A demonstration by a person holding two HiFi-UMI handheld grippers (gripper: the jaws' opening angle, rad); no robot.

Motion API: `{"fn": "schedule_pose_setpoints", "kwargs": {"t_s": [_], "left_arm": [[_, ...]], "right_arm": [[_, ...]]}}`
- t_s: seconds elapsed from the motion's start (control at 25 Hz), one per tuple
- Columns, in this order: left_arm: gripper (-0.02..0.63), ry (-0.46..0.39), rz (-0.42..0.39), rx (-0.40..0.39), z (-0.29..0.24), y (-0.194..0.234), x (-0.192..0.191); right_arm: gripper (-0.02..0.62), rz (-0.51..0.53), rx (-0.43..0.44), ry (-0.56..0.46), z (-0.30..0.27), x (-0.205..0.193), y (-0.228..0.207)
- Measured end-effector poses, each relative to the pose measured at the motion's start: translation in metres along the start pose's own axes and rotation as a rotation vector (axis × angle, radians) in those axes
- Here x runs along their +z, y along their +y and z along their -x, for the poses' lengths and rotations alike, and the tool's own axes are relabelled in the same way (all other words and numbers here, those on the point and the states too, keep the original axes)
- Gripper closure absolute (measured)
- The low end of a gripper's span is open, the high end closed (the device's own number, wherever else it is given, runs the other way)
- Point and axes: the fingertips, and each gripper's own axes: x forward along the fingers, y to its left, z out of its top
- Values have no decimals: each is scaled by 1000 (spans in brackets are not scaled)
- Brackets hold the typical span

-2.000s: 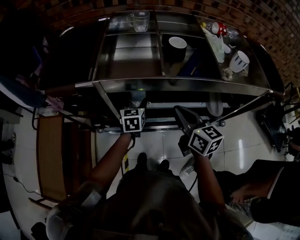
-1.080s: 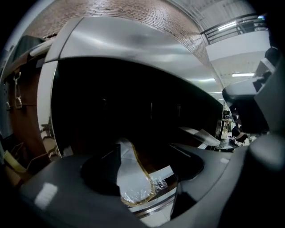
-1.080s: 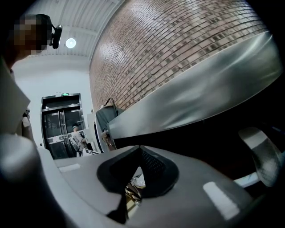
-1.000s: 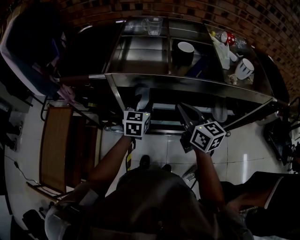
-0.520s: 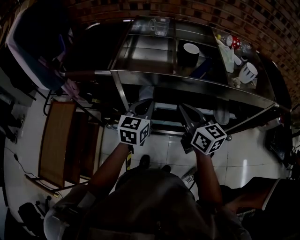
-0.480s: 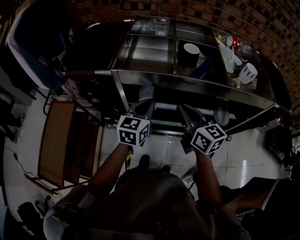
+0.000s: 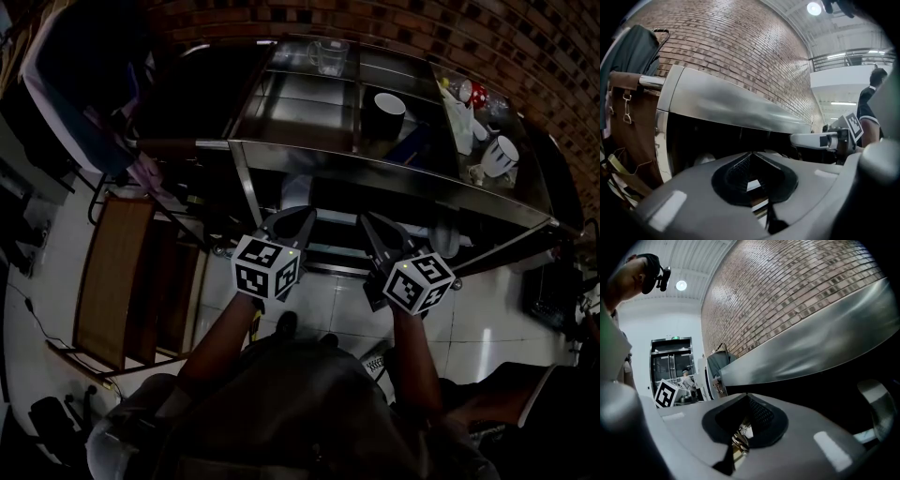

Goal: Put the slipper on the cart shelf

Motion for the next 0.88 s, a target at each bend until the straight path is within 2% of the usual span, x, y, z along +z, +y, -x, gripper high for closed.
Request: {"fn": "schedule_pose_setpoints", "kwargs": {"t_s": [0.88], "left_arm": [[598,29,-28,-66,-16,-16,2]], "right_arm": [[597,21,4,-24,-1,14,-4]]}}
